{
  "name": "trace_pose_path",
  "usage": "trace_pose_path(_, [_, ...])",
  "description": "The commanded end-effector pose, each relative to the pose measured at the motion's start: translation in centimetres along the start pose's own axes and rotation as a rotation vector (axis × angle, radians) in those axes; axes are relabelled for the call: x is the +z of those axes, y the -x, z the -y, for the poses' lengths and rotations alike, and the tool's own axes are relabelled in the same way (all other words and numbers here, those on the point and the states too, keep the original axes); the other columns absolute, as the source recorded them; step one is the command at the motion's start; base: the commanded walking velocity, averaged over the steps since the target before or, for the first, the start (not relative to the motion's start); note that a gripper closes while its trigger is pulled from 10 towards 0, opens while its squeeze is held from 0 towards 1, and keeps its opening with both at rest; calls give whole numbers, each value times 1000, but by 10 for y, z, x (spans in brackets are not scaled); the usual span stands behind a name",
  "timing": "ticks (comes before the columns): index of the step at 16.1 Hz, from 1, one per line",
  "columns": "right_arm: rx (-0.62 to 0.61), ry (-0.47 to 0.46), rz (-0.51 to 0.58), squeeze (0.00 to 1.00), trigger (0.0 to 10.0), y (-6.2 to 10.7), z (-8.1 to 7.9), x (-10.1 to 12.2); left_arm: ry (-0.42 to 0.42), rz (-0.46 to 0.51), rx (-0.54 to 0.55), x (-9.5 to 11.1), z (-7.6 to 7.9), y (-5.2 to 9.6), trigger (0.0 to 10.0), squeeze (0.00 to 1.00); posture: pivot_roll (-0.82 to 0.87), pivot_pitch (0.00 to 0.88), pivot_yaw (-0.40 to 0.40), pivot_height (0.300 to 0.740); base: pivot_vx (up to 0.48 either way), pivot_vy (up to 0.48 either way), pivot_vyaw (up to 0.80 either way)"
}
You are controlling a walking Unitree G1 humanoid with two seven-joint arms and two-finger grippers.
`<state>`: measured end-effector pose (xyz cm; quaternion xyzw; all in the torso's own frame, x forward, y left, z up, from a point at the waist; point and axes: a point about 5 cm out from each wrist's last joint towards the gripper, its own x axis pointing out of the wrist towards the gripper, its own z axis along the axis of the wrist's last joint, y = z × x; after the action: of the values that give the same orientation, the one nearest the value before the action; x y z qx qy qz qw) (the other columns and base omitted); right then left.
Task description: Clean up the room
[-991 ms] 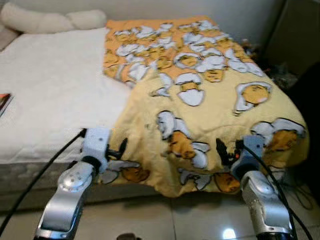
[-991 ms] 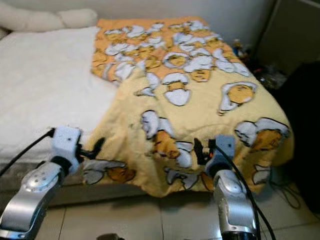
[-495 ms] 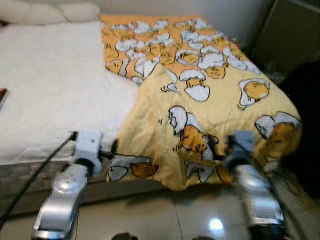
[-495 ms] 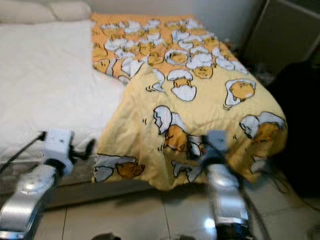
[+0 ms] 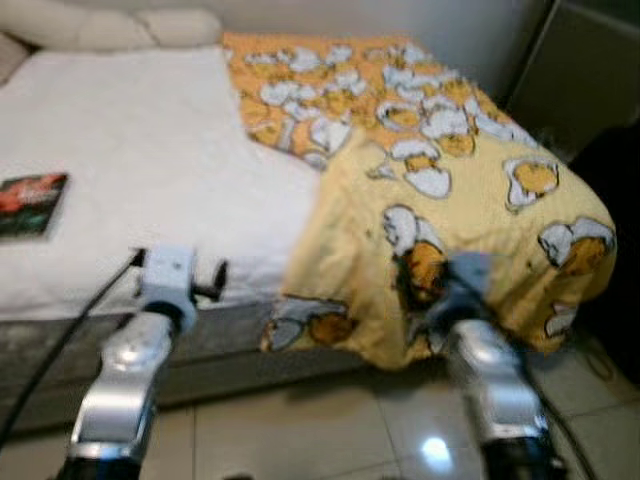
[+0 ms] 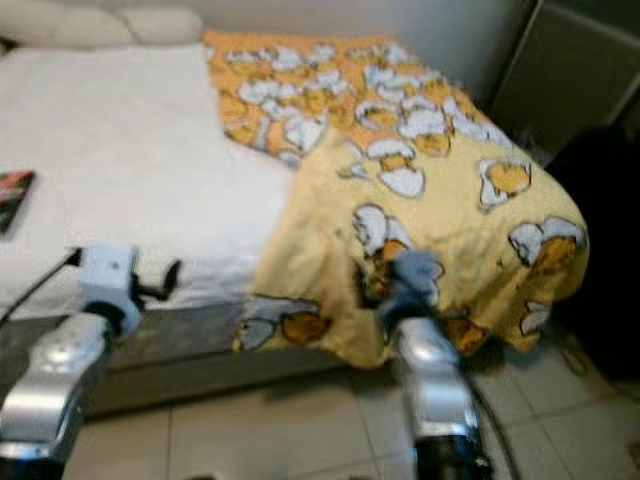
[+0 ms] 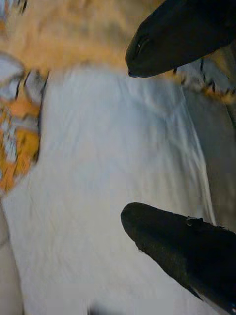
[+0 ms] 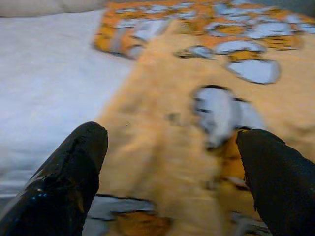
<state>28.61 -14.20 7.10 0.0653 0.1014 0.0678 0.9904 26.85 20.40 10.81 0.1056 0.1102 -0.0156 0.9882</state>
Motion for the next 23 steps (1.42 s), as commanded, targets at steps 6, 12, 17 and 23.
trace_pose_path(6, [-32,-2,-5,1000,10000,-5,11,6,11,45,-25,9,6,-6,10000,0,2,0,-32,740,42,0,0])
trace_pose_path(12, [42,33,-22,1000,10000,-9,3,4,15,49,-9,11,1,-9,10000,0,4,0,-24,740,281,0,132])
trace_pose_path(17, [82,33,-38,1000,10000,-9,0,2,18,48,-21,10,4,-10,10000,0,2,0,-15,740,307,0,789])
trace_pose_path(23, [37,30,-58,1000,10000,-9,7,-2,14,44,-26,9,3,-10,10000,0,7,0,-12,740,309,0,131])
